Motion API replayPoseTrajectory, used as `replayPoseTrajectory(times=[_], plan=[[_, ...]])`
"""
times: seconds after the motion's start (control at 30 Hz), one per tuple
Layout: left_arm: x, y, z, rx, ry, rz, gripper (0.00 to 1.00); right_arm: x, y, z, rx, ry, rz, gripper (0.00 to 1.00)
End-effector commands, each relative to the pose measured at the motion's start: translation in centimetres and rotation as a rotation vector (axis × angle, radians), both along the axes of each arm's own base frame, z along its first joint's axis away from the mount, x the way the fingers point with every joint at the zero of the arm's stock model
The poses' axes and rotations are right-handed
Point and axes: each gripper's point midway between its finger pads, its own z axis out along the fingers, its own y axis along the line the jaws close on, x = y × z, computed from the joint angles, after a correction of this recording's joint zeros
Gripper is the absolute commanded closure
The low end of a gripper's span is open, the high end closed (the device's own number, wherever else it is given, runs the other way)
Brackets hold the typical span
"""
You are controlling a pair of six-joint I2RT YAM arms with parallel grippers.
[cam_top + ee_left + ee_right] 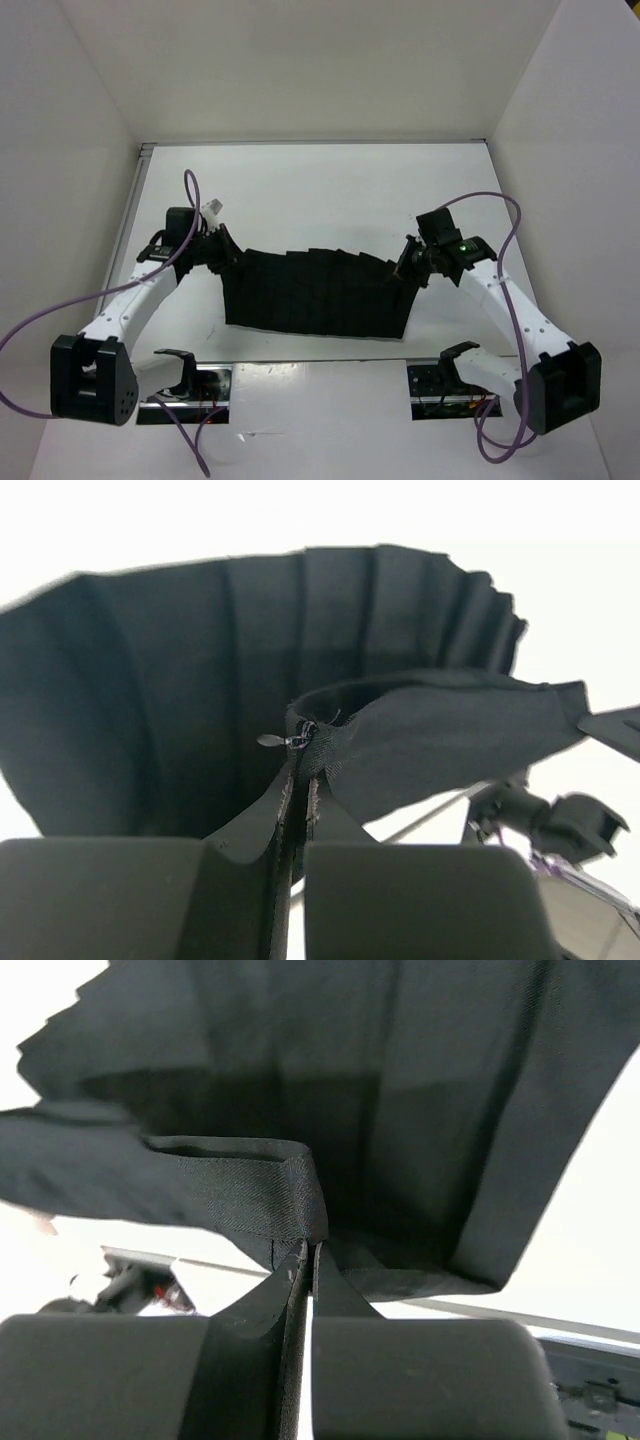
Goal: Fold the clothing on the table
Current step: Fold the skirt
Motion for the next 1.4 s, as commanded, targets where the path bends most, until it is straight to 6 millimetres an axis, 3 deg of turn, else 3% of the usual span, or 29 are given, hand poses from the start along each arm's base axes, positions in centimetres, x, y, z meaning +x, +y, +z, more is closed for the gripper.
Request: replayPoseTrajectory(times=[0.0, 0.17, 0.37, 0.47, 0.5, 0.6, 0.63, 0.67, 0.7, 0.77, 0.8, 0.83, 0.93, 1.0, 1.07, 1.17, 1.2, 1.37], plan=[[2.9, 1.8, 1.2, 0.106, -0.063, 0.066, 1.0, 4.0, -0.7, 2.1, -0.044, -0.119, -0.066, 1.0], [4.3, 2.4, 0.4, 0.144, -0.037, 0.097, 1.0, 7.1, -0.7, 1.1, -0.096, -0.133, -0.076, 1.0], [4.9, 2.6, -2.4, 0.173, 0.04, 0.084, 1.0, 10.0, -0.1, -0.8, -0.125, -0.113, -0.077, 1.0], [6.6, 3.1, -2.9, 0.202, 0.032, 0.11, 1.0, 11.7, -0.5, -2.0, -0.176, -0.121, -0.097, 1.0], [7.1, 3.3, -4.1, 0.216, 0.073, 0.128, 0.99, 12.6, -1.0, -2.0, -0.211, -0.15, -0.107, 0.99], [9.2, 4.7, -5.0, 0.268, 0.107, 0.235, 0.93, 16.4, -1.7, -0.6, -0.249, -0.302, -0.135, 0.79], [9.7, 5.3, -5.0, 0.276, 0.11, 0.264, 0.86, 17.6, -1.7, 0.3, -0.25, -0.362, -0.138, 0.71], [10.2, 5.3, -5.1, 0.277, 0.113, 0.264, 0.57, 19.3, -1.9, 2.5, -0.228, -0.446, -0.164, 0.56], [11.1, 5.8, -3.9, 0.272, 0.092, 0.28, 0.54, 19.9, -2.2, 3.4, -0.223, -0.469, -0.156, 0.46], [11.5, 6.2, -3.0, 0.269, 0.081, 0.294, 0.48, 20.6, -2.3, 5.9, -0.201, -0.495, -0.153, 0.43], [11.4, 6.3, -2.5, 0.268, 0.078, 0.309, 0.37, 20.4, -2.2, 6.8, -0.199, -0.506, -0.139, 0.43], [11.4, 6.3, -1.7, 0.258, 0.061, 0.318, 0.33, 20.1, -2.1, 7.5, -0.19, -0.511, -0.133, 0.41], [10.2, 6.3, 1.8, 0.238, -0.032, 0.329, 0.32, 18.0, -2.3, 8.6, -0.185, -0.485, -0.105, 0.38], [8.2, 6.4, 1.1, 0.245, 0.002, 0.325, 0.32, 16.3, -2.5, 7.9, -0.196, -0.425, -0.09, 0.38], [6.1, 6.6, 1.0, 0.261, 0.027, 0.334, 0.32, 15.0, -2.9, 6.0, -0.216, -0.355, -0.079, 0.38], [2.9, 6.8, -1.6, 0.282, 0.105, 0.347, 0.32, 13.2, -2.8, 4.5, -0.21, -0.299, -0.054, 0.38], [1.9, 6.8, -3.1, 0.285, 0.149, 0.35, 0.23, 12.6, -2.8, 4.0, -0.203, -0.285, -0.045, 0.38], [0.5, 7.0, -4.8, 0.283, 0.239, 0.364, 0.2, 12.1, -2.7, 3.2, -0.198, -0.27, -0.037, 0.38]])
